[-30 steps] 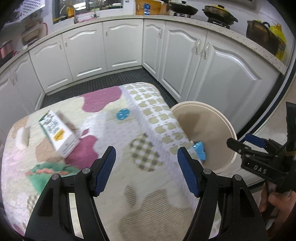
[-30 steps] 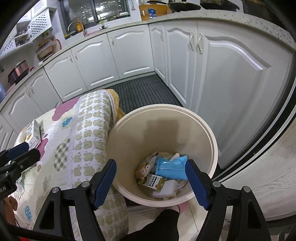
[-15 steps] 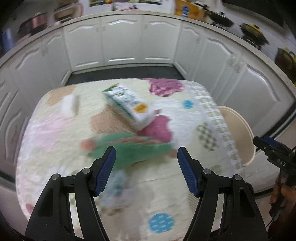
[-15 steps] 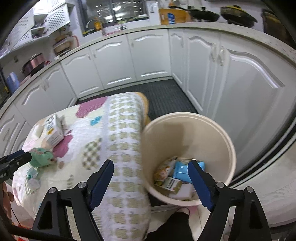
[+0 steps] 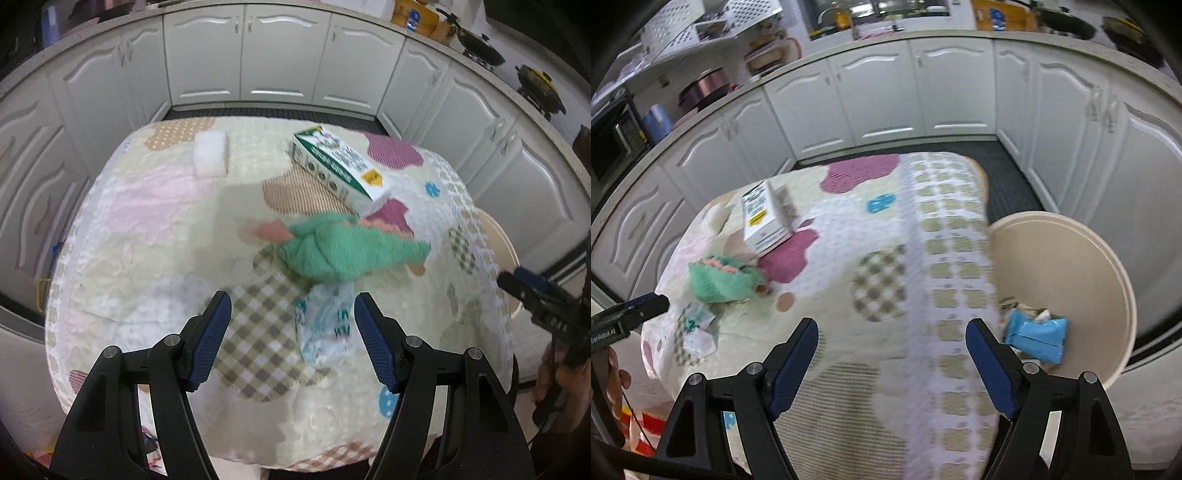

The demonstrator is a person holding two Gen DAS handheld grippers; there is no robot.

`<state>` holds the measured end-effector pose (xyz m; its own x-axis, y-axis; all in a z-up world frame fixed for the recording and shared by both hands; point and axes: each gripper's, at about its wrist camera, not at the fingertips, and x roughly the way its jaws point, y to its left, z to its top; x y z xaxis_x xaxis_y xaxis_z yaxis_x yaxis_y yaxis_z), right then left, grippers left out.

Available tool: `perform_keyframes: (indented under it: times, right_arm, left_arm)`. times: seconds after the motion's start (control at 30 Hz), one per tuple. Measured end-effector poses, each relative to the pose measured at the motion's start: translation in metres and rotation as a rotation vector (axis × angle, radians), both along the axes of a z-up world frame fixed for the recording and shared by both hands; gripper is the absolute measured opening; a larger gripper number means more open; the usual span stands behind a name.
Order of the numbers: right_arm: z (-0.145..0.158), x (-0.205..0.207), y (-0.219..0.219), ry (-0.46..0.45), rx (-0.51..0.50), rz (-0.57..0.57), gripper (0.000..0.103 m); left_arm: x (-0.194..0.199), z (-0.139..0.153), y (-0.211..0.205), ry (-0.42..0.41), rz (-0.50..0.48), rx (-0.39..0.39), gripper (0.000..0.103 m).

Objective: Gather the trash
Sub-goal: 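Grasp the clear plastic wrapper with the left gripper while the right gripper grasps the green towel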

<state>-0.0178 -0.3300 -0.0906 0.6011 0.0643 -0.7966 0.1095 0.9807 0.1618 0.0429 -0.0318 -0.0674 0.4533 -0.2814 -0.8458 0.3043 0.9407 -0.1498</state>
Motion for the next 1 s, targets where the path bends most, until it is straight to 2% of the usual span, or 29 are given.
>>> perform_keyframes:
  times: [0.17, 0.3, 0.37, 0.43, 0.53, 0.73, 1.0]
  right_arm:
    - [-0.002, 0.010, 0.016, 0.007, 0.008, 0.041, 0.080]
    - [-0.001, 0.019, 0.028, 0.006, 0.027, 0.079, 0.080]
    - [0.000, 0.025, 0.036, 0.004, 0.031, 0.107, 0.080]
    - [0.001, 0.030, 0.045, 0.000, 0.043, 0.142, 0.080]
    - [0.001, 0.040, 0.061, -0.003, 0.061, 0.206, 0.080]
    - [0.005, 0.063, 0.094, -0.020, 0.048, 0.313, 0.080]
    - [-0.002, 0.086, 0.133, 0.003, -0.005, 0.496, 0.080]
  left_arm:
    - [-0.002, -0.027, -0.016, 0.049, -0.038, 0.031, 0.068]
    - [0.003, -0.042, -0.023, 0.055, -0.051, 0.017, 0.066]
    - [0.010, -0.046, -0.020, 0.083, -0.050, -0.009, 0.050]
    - [0.014, -0.043, -0.016, 0.089, -0.055, -0.032, 0.030]
    - [0.017, -0.032, -0.009, 0.024, -0.037, 0.029, 0.022]
    - [0.029, -0.022, 0.011, -0.006, -0.004, 0.053, 0.019]
    - [0.029, -0.018, 0.030, -0.002, 0.024, 0.072, 0.019]
